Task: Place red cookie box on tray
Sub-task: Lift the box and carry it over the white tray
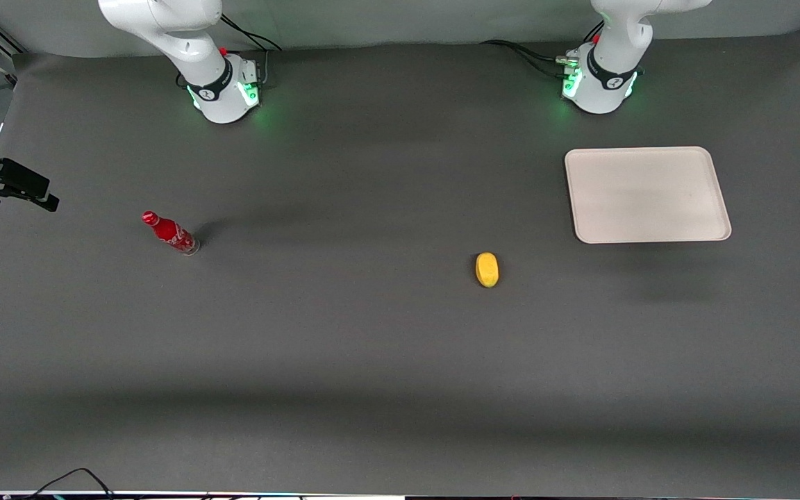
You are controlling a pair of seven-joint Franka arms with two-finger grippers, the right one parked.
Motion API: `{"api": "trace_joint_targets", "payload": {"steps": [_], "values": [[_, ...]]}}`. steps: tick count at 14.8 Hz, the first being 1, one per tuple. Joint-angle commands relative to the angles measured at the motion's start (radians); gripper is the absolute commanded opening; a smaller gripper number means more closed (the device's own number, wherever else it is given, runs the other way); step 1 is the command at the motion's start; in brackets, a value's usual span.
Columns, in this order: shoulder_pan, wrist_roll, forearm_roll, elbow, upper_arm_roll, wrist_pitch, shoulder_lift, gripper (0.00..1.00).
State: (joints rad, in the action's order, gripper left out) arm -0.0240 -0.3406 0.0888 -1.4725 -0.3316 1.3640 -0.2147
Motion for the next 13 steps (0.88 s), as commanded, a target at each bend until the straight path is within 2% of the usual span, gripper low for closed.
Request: {"api": "trace_joint_targets", "payload": {"steps": [1, 4, 6, 11, 13], "values": [[0.015, 0.115, 0.071, -0.407, -0.041, 0.139, 0.259, 0.00], [0.015, 0.123, 0.069, -0.682, -0.118, 0.352, 0.353, 0.00], [0.012, 0.127, 0.069, -0.832, -0.133, 0.508, 0.373, 0.00], [0.012, 0.147, 0.071, -1.104, -0.176, 0.886, 0.356, 0.00], [0.012, 0.124, 0.072, -1.128, -0.179, 0.946, 0.318, 0.00]]}}
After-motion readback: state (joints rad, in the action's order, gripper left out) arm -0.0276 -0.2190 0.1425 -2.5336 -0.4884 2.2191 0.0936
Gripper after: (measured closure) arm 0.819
